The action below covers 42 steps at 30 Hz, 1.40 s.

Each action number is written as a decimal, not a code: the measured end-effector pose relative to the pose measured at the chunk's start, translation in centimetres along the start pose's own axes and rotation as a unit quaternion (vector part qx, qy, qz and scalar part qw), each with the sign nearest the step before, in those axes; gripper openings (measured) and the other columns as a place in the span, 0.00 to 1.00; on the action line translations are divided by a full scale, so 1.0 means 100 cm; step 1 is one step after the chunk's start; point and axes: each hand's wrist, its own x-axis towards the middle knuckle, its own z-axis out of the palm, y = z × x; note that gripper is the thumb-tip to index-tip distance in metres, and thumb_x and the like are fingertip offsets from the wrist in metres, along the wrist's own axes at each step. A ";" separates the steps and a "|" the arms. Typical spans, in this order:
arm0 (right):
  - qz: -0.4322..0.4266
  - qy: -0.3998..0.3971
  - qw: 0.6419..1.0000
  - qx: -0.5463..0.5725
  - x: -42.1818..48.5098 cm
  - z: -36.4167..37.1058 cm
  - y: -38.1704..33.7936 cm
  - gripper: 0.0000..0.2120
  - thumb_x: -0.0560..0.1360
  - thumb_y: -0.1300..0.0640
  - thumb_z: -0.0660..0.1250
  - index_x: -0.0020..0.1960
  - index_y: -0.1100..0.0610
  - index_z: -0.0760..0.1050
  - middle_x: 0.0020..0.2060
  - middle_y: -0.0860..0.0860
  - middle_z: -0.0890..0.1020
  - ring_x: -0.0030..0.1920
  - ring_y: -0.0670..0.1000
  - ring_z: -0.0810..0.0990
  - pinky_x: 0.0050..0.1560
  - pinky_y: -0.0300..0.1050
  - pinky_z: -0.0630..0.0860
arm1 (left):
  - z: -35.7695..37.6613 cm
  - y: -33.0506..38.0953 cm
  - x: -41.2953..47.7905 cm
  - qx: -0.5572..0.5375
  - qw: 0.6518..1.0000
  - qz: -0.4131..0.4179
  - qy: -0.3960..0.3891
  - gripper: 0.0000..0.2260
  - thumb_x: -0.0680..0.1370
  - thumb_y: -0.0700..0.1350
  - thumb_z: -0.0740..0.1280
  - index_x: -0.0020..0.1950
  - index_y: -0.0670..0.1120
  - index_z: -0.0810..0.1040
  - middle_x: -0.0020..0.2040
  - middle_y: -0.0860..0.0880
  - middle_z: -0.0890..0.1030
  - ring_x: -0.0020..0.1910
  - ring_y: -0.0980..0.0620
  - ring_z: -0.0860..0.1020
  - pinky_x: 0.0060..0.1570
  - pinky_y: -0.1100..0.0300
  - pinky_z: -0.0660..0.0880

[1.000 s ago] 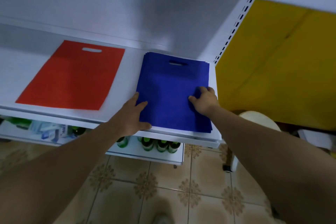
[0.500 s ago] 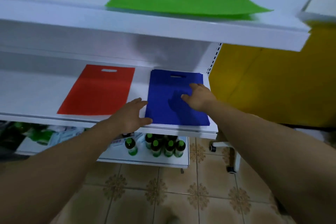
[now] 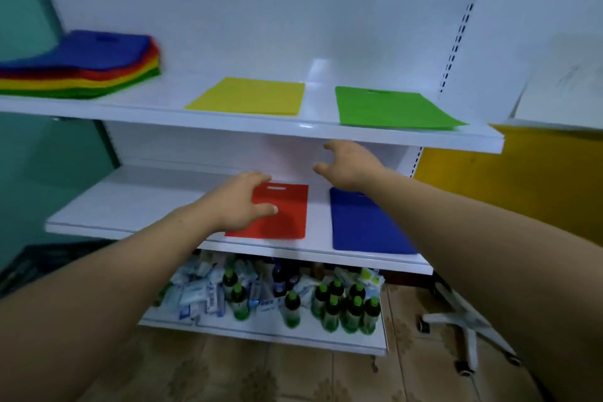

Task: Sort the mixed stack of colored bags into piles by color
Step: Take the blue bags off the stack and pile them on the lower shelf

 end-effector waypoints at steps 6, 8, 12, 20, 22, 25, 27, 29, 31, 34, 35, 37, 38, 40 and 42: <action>-0.065 0.051 0.997 0.004 0.018 -0.045 -0.099 0.31 0.78 0.43 0.61 0.75 0.57 0.61 0.71 0.58 0.67 0.71 0.58 0.66 0.69 0.49 0.65 | -0.089 -0.039 -0.048 0.032 0.996 -0.032 0.079 0.31 0.76 0.54 0.68 0.75 0.48 0.62 0.75 0.48 0.62 0.73 0.50 0.61 0.69 0.60 0.57; -0.088 0.063 0.994 0.008 0.032 -0.057 -0.131 0.31 0.78 0.43 0.61 0.75 0.57 0.61 0.71 0.58 0.67 0.71 0.57 0.65 0.68 0.48 0.64 | -0.116 -0.055 -0.058 0.029 0.993 -0.046 0.105 0.31 0.76 0.54 0.68 0.75 0.48 0.62 0.75 0.49 0.62 0.73 0.51 0.62 0.69 0.61 0.58; -0.128 0.080 0.988 0.029 0.068 -0.065 -0.190 0.30 0.77 0.42 0.61 0.74 0.54 0.62 0.71 0.55 0.67 0.70 0.57 0.66 0.67 0.50 0.66 | -0.160 -0.094 -0.065 0.039 0.985 -0.076 0.149 0.31 0.75 0.55 0.68 0.74 0.49 0.63 0.75 0.50 0.62 0.73 0.51 0.62 0.69 0.60 0.58; -0.193 0.078 0.976 0.069 0.168 -0.042 -0.276 0.29 0.77 0.43 0.61 0.73 0.55 0.62 0.69 0.55 0.70 0.68 0.56 0.68 0.64 0.48 0.67 | -0.222 -0.183 -0.035 0.059 0.968 -0.137 0.204 0.31 0.74 0.54 0.69 0.74 0.49 0.64 0.74 0.50 0.65 0.72 0.51 0.64 0.69 0.59 0.60; -0.199 0.069 0.974 0.080 0.196 -0.035 -0.294 0.27 0.78 0.44 0.61 0.72 0.56 0.64 0.68 0.55 0.71 0.67 0.56 0.69 0.63 0.47 0.67 | -0.236 -0.206 -0.022 0.061 0.964 -0.151 0.210 0.31 0.74 0.55 0.69 0.74 0.49 0.64 0.74 0.50 0.65 0.72 0.51 0.64 0.69 0.59 0.60; -0.203 0.052 0.974 0.087 0.239 -0.023 -0.321 0.29 0.78 0.43 0.61 0.74 0.57 0.62 0.69 0.55 0.70 0.68 0.56 0.69 0.63 0.47 0.67 | -0.255 -0.241 -0.006 0.058 0.959 -0.168 0.221 0.31 0.74 0.56 0.69 0.74 0.50 0.63 0.74 0.51 0.64 0.72 0.52 0.64 0.69 0.58 0.60; -0.203 0.041 0.974 0.092 0.266 -0.015 -0.339 0.31 0.78 0.42 0.60 0.75 0.57 0.61 0.70 0.55 0.69 0.68 0.56 0.69 0.62 0.46 0.67 | -0.267 -0.264 0.002 0.059 0.956 -0.182 0.222 0.31 0.74 0.57 0.69 0.74 0.50 0.63 0.75 0.51 0.63 0.73 0.52 0.63 0.71 0.57 0.60; -0.202 0.031 0.975 0.084 0.288 -0.005 -0.356 0.31 0.78 0.42 0.60 0.75 0.58 0.60 0.72 0.54 0.67 0.69 0.55 0.67 0.64 0.46 0.66 | -0.279 -0.289 0.011 0.057 0.954 -0.192 0.221 0.31 0.74 0.57 0.68 0.74 0.50 0.63 0.75 0.51 0.63 0.73 0.52 0.62 0.72 0.55 0.60; -0.198 0.030 0.977 0.077 0.307 0.005 -0.372 0.31 0.78 0.42 0.59 0.75 0.58 0.59 0.72 0.54 0.66 0.70 0.56 0.67 0.65 0.47 0.66 | -0.291 -0.314 0.020 0.057 0.953 -0.196 0.226 0.31 0.74 0.58 0.68 0.74 0.50 0.63 0.75 0.51 0.63 0.73 0.52 0.62 0.71 0.55 0.60; -0.183 0.029 0.980 0.079 0.338 0.020 -0.394 0.31 0.78 0.42 0.59 0.75 0.58 0.59 0.72 0.54 0.67 0.69 0.56 0.68 0.65 0.48 0.67 | -0.308 -0.355 0.038 0.041 0.953 -0.196 0.227 0.31 0.74 0.58 0.68 0.74 0.51 0.63 0.74 0.51 0.64 0.71 0.51 0.64 0.69 0.56 0.62; -0.176 0.031 0.981 0.077 0.348 0.025 -0.401 0.31 0.78 0.42 0.59 0.76 0.57 0.58 0.72 0.54 0.67 0.68 0.56 0.69 0.65 0.48 0.67 | -0.314 -0.369 0.046 0.040 0.955 -0.191 0.223 0.31 0.75 0.57 0.68 0.74 0.50 0.63 0.74 0.50 0.64 0.71 0.50 0.65 0.69 0.55 0.63; -0.157 0.040 0.984 0.075 0.366 0.036 -0.414 0.32 0.78 0.42 0.59 0.76 0.57 0.58 0.72 0.55 0.67 0.68 0.56 0.69 0.65 0.48 0.68 | -0.326 -0.397 0.063 0.050 0.959 -0.173 0.217 0.31 0.75 0.57 0.67 0.74 0.50 0.63 0.74 0.49 0.65 0.71 0.49 0.65 0.69 0.56 0.62; -0.142 0.045 0.986 0.076 0.376 0.042 -0.420 0.32 0.78 0.42 0.59 0.76 0.57 0.58 0.72 0.55 0.67 0.68 0.57 0.70 0.64 0.48 0.68 | -0.332 -0.411 0.073 0.053 0.961 -0.161 0.217 0.30 0.75 0.57 0.67 0.74 0.49 0.63 0.74 0.49 0.65 0.71 0.49 0.65 0.70 0.56 0.62; -0.102 0.053 0.990 0.081 0.396 0.054 -0.430 0.32 0.78 0.42 0.60 0.75 0.58 0.58 0.70 0.57 0.69 0.66 0.58 0.71 0.63 0.49 0.70 | -0.345 -0.441 0.094 0.051 0.966 -0.138 0.213 0.29 0.76 0.57 0.66 0.74 0.49 0.64 0.74 0.49 0.65 0.72 0.50 0.64 0.70 0.57 0.61; -0.051 0.057 0.993 0.088 0.415 0.064 -0.438 0.33 0.77 0.41 0.61 0.74 0.59 0.58 0.66 0.59 0.71 0.62 0.59 0.73 0.59 0.51 0.72 | -0.355 -0.469 0.115 0.054 0.972 -0.117 0.196 0.28 0.76 0.57 0.65 0.73 0.48 0.65 0.73 0.49 0.66 0.71 0.50 0.65 0.69 0.57 0.61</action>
